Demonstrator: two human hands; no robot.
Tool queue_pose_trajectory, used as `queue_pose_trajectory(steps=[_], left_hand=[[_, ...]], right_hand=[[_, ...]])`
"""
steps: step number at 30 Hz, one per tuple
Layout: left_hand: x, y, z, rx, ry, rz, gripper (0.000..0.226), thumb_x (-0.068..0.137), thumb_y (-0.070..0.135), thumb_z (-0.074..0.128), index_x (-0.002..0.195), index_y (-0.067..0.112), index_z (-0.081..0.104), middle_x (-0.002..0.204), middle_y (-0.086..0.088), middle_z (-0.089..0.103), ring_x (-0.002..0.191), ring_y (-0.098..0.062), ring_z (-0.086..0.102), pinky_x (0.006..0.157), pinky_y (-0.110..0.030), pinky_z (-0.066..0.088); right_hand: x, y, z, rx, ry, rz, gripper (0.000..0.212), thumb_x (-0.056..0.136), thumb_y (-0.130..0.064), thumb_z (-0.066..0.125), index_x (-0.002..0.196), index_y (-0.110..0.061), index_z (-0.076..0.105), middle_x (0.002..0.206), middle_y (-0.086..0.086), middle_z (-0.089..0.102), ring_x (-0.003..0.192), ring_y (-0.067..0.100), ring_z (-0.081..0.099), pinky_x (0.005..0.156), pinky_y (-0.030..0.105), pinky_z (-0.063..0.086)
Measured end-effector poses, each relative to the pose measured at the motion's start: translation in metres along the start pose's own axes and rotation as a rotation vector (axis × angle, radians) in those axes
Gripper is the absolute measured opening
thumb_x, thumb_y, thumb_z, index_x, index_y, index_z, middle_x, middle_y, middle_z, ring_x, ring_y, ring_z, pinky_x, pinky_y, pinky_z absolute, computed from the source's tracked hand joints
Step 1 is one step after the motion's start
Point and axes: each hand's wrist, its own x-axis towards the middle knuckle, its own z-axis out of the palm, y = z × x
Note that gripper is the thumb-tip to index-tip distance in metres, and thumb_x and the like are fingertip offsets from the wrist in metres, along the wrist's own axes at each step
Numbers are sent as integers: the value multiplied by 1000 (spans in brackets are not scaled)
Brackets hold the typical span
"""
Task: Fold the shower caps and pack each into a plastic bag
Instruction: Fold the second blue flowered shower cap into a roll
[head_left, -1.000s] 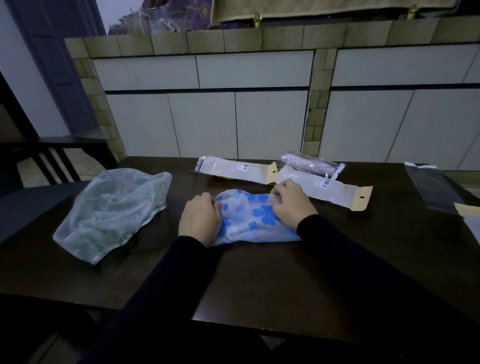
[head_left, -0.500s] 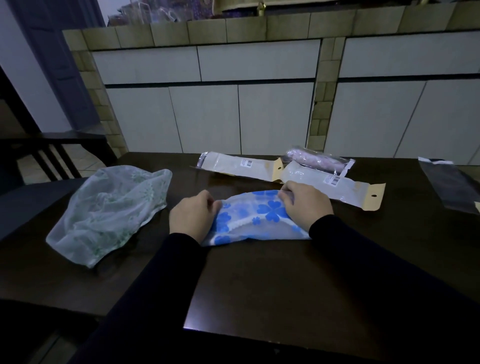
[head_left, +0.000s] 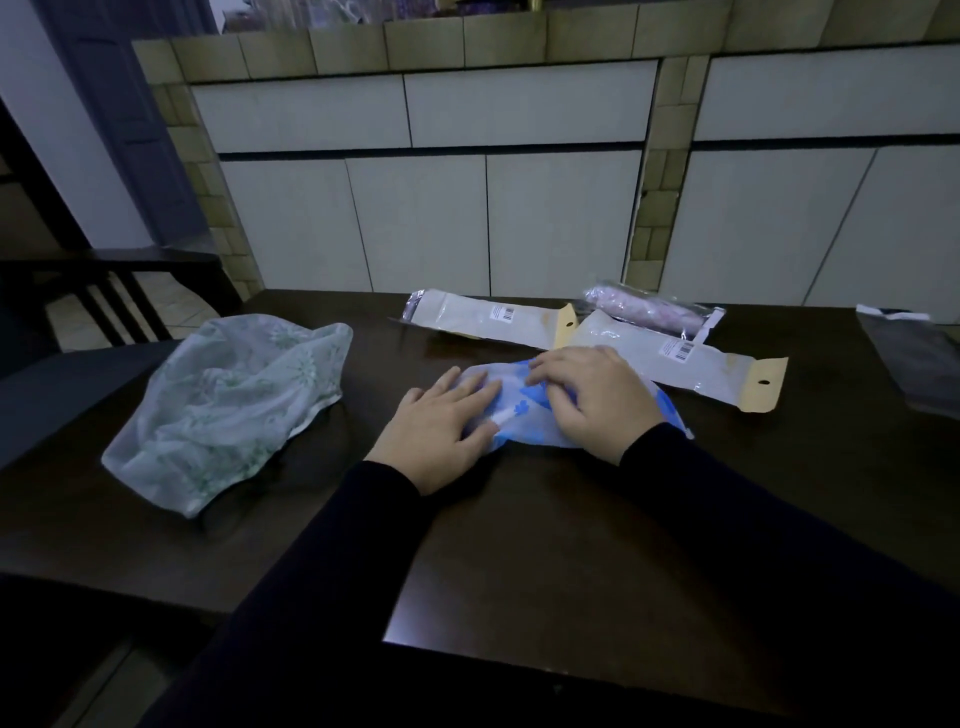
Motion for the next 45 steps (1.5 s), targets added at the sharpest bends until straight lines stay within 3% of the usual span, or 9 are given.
queue_pose_trajectory(steps=[4,9,20,25,28,31,38,41,45], left_hand=[[0,1,-1,5,-112,-5,59,99,53,25,152,37,2,161,11,-3,147,-10,-7,118,-39,3],[-1,-5,-3,77,-227,-8,80,86,74,24,151,40,-7,160,15,-11,147,-11,-10,118,-49,-1],[-28,11,-20,5,-225,-203,100,62,85,9,150,39,20,159,9,15,145,-14,12,116,-46,15],[-39,12,-44,130,-61,-322,74,77,84,19,96,34,70,110,3,50,112,-22,45,99,-40,37],[-34,12,-43,238,166,-254,39,90,57,45,90,27,69,109,3,53,108,-22,48,90,-35,37],[-26,16,-35,121,298,-94,30,92,43,47,116,32,62,128,9,51,119,-16,45,94,-35,32],[-40,14,-5,61,-197,-231,83,87,75,20,154,27,7,161,8,4,148,-13,3,114,-45,13],[-44,24,-19,89,-208,-267,82,84,78,19,149,29,26,156,-1,22,141,-23,21,110,-46,25],[-29,33,-37,-67,-175,-293,46,101,47,26,140,26,37,127,-13,52,121,-30,40,98,-40,40]], right_hand=[[0,8,6,-114,-484,152,47,102,-43,26,149,-36,26,159,-9,15,147,16,11,116,49,4],[1,26,2,-86,-649,150,52,101,-51,18,151,-40,9,160,-15,1,147,10,0,117,47,0],[-3,26,-2,-138,-478,-17,55,95,-57,37,146,-36,32,157,-9,23,146,15,11,116,41,10],[0,2,1,-218,-123,-178,28,87,-29,58,113,-29,68,117,-1,59,114,25,52,94,42,32],[4,-22,1,-32,-230,-17,27,97,-30,48,116,-28,66,117,-4,61,110,18,54,92,33,40],[8,-39,3,103,-299,97,31,95,-44,47,116,-28,63,117,-2,58,109,18,54,93,35,43],[4,-30,-4,29,-682,-41,61,92,-55,48,147,-40,27,157,-17,18,146,12,10,116,51,2],[6,-30,-7,63,-693,-58,56,93,-34,57,145,-38,36,156,-19,20,146,10,8,117,47,4],[11,-38,-13,153,-480,79,51,84,-13,55,132,-32,56,144,-9,48,131,12,44,108,29,36]])
